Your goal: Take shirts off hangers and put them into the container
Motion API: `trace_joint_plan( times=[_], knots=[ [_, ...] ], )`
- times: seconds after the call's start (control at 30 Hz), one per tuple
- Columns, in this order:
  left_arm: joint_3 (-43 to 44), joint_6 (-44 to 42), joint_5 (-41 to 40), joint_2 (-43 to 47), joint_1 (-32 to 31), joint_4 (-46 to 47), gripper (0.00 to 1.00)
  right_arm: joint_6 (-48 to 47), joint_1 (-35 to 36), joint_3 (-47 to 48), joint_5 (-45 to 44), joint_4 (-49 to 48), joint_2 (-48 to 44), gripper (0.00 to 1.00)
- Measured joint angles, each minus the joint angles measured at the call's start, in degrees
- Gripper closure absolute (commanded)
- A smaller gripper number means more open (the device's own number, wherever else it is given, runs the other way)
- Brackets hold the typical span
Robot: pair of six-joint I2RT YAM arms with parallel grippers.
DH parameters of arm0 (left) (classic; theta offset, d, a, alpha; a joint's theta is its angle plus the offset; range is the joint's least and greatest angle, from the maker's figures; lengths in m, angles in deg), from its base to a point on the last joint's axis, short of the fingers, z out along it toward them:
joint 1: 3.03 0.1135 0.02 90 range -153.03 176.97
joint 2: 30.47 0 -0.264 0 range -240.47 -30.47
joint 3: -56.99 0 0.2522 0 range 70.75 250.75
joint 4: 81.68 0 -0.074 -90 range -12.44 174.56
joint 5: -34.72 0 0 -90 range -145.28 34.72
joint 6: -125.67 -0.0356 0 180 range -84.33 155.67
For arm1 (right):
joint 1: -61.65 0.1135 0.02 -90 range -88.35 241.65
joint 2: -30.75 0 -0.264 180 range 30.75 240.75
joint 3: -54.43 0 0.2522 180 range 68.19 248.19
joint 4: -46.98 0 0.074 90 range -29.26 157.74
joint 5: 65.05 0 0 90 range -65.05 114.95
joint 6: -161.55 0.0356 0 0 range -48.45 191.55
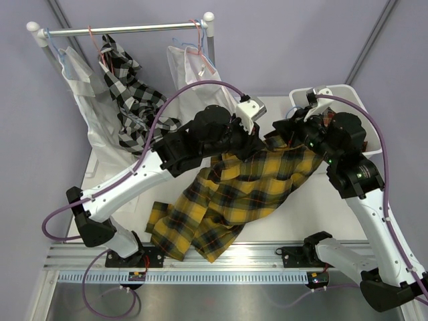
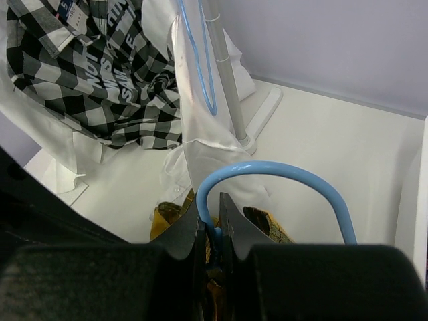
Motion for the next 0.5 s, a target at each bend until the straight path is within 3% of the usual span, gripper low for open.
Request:
trace_joint_plan(
  times=[0.03,0.07,0.5],
  knots=[
    [0.00,-0.04,0.26,-0.13,0.00,0.00,0.99,0.00,0.00,-0.11,-0.07,-0.04,0.00,1.00],
    [0.00,-0.04,0.31,-0.13,0.00,0.00,1.00,-0.02,0.00,-0.24,-0.09,-0.13,0.00,1.00],
    [-7.41,-2.45,-2.05,4.37,-1.14,3.56,1.00,2.27,2.25,-3.30,-4.17,0.15,-0.94,1.00]
  ],
)
